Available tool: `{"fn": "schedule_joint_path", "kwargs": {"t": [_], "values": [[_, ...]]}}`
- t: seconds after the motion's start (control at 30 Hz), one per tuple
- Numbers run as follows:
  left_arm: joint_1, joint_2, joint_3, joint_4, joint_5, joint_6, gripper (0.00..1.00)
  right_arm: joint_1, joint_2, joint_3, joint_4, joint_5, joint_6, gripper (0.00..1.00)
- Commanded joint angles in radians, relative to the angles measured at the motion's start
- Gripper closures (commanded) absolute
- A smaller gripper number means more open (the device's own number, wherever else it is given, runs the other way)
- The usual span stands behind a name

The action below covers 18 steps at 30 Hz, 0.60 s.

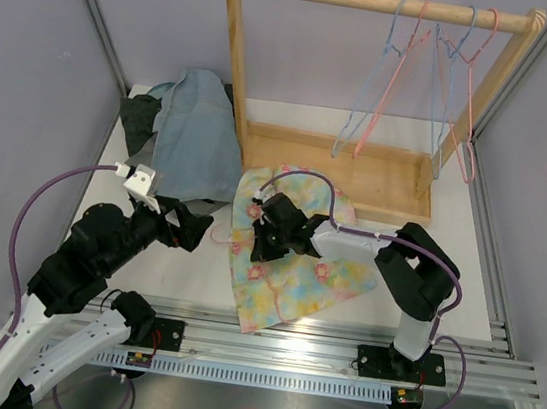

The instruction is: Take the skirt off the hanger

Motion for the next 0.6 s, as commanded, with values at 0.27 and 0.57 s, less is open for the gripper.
{"fn": "schedule_joint_path", "kwargs": {"t": [0.27,0.57], "values": [[-0.005,0.001,-0.006,0.03,0.013,-0.01,0.01,0.007,-0.142,0.035,-0.02,-0.013,0.022,1.0],[-0.005,0.041,0.01,0.055,0.028,-0.006,0.01,0.009,-0.403,0.333,-0.254,0.033,0.016,1.0]]}}
